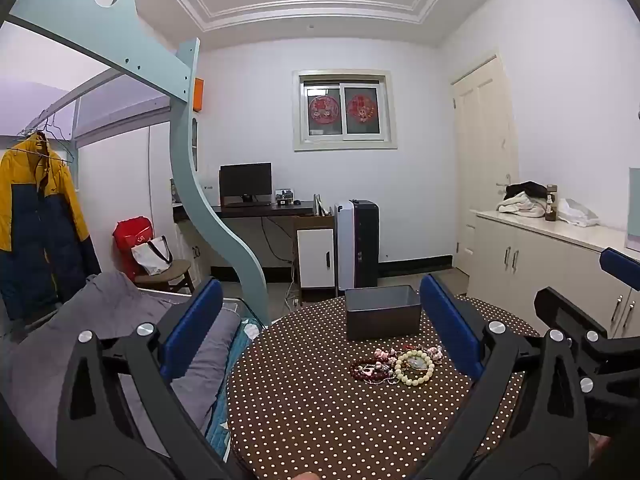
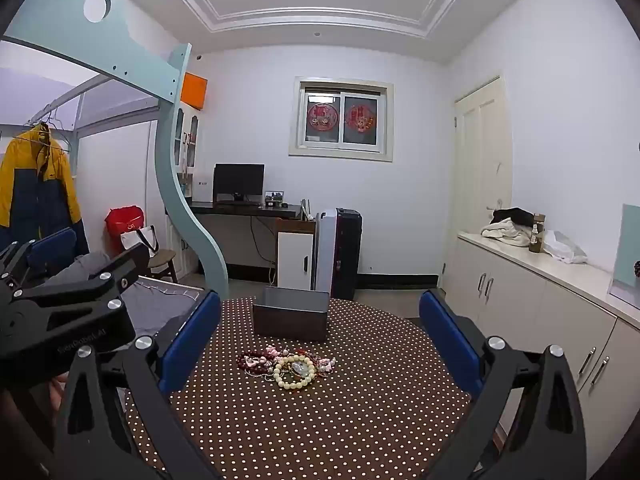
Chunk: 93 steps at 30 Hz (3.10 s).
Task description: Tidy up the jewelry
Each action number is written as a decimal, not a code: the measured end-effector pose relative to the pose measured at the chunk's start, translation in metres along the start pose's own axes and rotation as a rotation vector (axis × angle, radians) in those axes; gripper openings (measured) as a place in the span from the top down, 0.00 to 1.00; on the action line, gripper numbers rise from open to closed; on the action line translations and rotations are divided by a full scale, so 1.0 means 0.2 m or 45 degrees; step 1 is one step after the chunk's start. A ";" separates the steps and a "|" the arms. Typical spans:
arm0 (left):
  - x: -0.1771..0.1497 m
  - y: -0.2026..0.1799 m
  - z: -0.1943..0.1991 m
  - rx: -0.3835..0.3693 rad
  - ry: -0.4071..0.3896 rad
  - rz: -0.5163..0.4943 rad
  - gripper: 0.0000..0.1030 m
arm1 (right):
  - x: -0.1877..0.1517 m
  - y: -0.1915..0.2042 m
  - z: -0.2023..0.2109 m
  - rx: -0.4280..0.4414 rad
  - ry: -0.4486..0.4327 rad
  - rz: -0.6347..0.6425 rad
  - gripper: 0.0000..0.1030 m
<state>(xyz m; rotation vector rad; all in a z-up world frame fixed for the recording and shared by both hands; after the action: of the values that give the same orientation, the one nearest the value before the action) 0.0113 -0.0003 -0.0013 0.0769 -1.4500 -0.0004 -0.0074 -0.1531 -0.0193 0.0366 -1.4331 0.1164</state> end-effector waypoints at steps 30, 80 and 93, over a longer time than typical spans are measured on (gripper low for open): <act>-0.05 -0.05 -0.02 -0.005 0.019 -0.028 0.06 | 0.02 -0.01 -0.01 -0.003 0.013 -0.001 0.07; -0.29 0.01 -0.58 -0.071 0.443 -0.025 0.06 | -0.28 -0.21 -0.53 0.072 0.412 -0.130 0.07; -0.55 -0.01 -0.91 -0.148 0.696 -0.064 0.06 | -0.53 -0.09 -1.04 0.267 0.800 -0.009 0.48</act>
<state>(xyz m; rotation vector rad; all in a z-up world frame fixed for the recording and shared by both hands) 0.1795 0.0122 -0.1324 0.0154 -0.8991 -0.0979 0.1849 -0.1572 -0.1510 0.1628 -0.7896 0.2486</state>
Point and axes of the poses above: each gripper's, at about its wrist camera, not at the fingertips, and z roughly against the way its jaws point, y to its left, x to its top, the point moved 1 cm from there along -z, roughly the way its jaws point, and after that the axes turned 3 degrees about x, right-handed, at the moved point
